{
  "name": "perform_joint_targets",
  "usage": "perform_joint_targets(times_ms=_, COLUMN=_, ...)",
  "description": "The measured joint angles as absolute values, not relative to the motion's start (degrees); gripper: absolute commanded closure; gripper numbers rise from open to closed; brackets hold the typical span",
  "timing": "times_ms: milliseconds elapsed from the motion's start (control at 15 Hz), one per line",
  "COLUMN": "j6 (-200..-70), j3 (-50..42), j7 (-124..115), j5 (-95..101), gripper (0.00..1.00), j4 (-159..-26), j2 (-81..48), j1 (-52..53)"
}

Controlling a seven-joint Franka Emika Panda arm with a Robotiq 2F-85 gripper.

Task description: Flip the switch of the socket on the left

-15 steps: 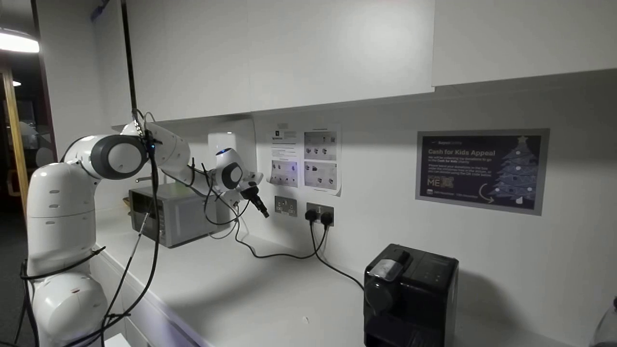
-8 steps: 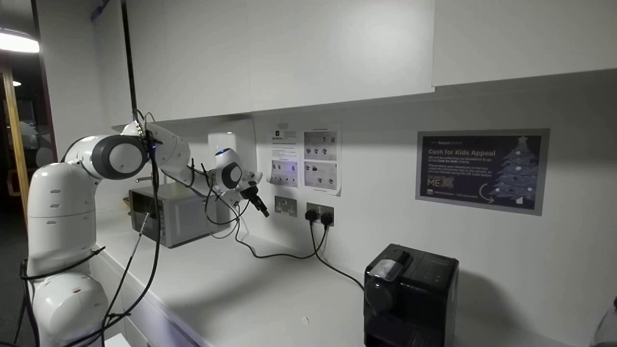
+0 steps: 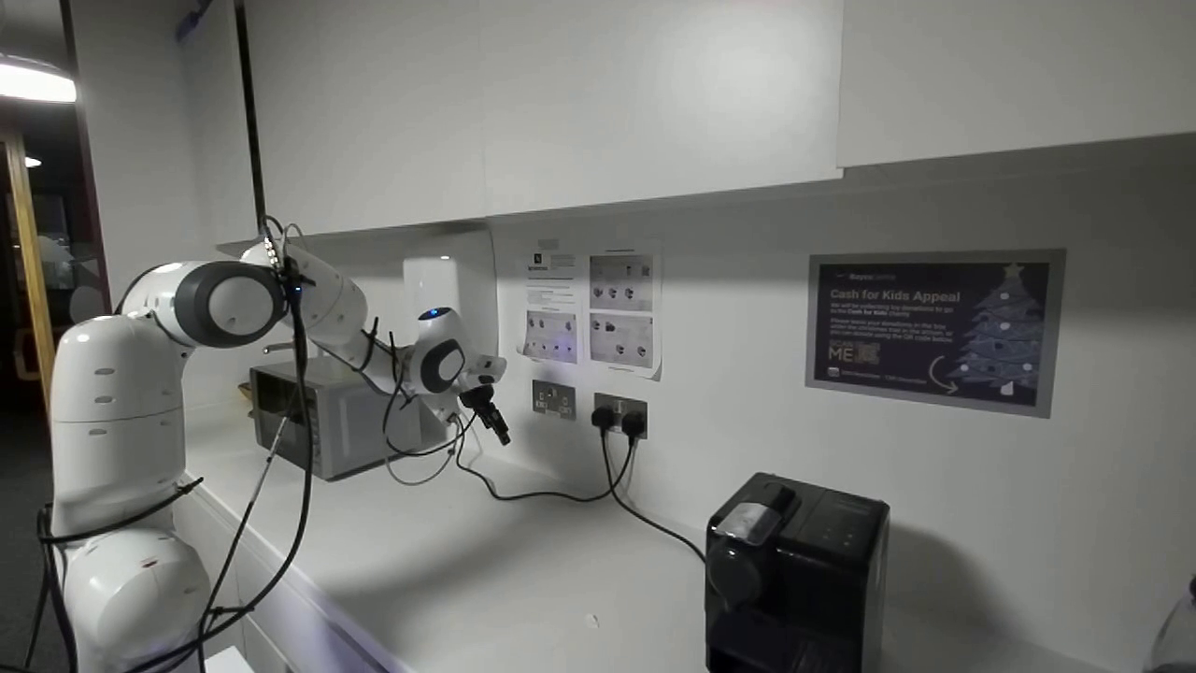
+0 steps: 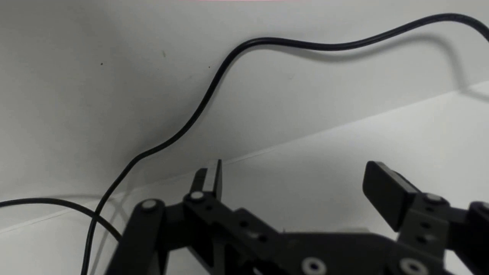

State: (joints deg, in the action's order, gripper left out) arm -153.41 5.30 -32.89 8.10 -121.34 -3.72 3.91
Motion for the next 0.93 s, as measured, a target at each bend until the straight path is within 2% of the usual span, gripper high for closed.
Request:
perform_joint_targets(times_ms=333, j6=-153.44, j3=5.28, j7=-24.49, j5=4.39, gripper=0.00, j4=-121.30, j2=-3.54, j1=3.88)
perform_joint_targets(times_ms=933, j6=-158.13, j3=4.50, j7=-23.69, j5=5.41, gripper=0.00, j4=-117.71, j2=-4.16, j1=3.84)
